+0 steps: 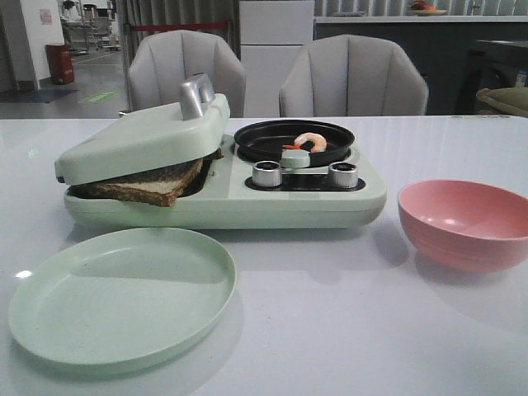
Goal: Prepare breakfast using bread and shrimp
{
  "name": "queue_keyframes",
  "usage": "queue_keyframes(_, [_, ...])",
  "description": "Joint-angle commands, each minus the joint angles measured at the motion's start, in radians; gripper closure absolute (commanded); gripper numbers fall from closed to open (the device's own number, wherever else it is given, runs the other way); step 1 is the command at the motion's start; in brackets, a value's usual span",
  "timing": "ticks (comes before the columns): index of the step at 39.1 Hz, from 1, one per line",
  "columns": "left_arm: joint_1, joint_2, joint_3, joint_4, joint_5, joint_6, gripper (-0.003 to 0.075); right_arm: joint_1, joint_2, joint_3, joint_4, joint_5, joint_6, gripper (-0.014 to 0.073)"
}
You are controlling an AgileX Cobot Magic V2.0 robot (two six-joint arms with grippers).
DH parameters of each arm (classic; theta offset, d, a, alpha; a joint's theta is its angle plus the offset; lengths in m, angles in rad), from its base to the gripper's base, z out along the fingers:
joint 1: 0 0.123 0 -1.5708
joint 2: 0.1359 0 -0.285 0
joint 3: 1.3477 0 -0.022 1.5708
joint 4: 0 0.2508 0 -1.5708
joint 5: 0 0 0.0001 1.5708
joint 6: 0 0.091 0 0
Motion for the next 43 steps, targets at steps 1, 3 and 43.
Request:
queue_keyframes(1, [-0.008, 0.012, -0.028, -0.013, -0.082, -0.011, 0.0606, -0.001, 0.011, -0.026, 0.004, -0.072, -0.009, 0.0419])
queue_keyframes(3, [-0.008, 0.012, -0.028, -0.013, -0.082, -0.011, 0.0606, -0.001, 0.011, -0.026, 0.004, -0.072, -0.009, 0.0419])
queue_keyframes(43, [0.071, -0.091, 0.321, 0.178, -0.525, -0.297, 0.0606, -0.001, 0.011, -0.026, 0.004, -0.072, -0.009, 0.0419])
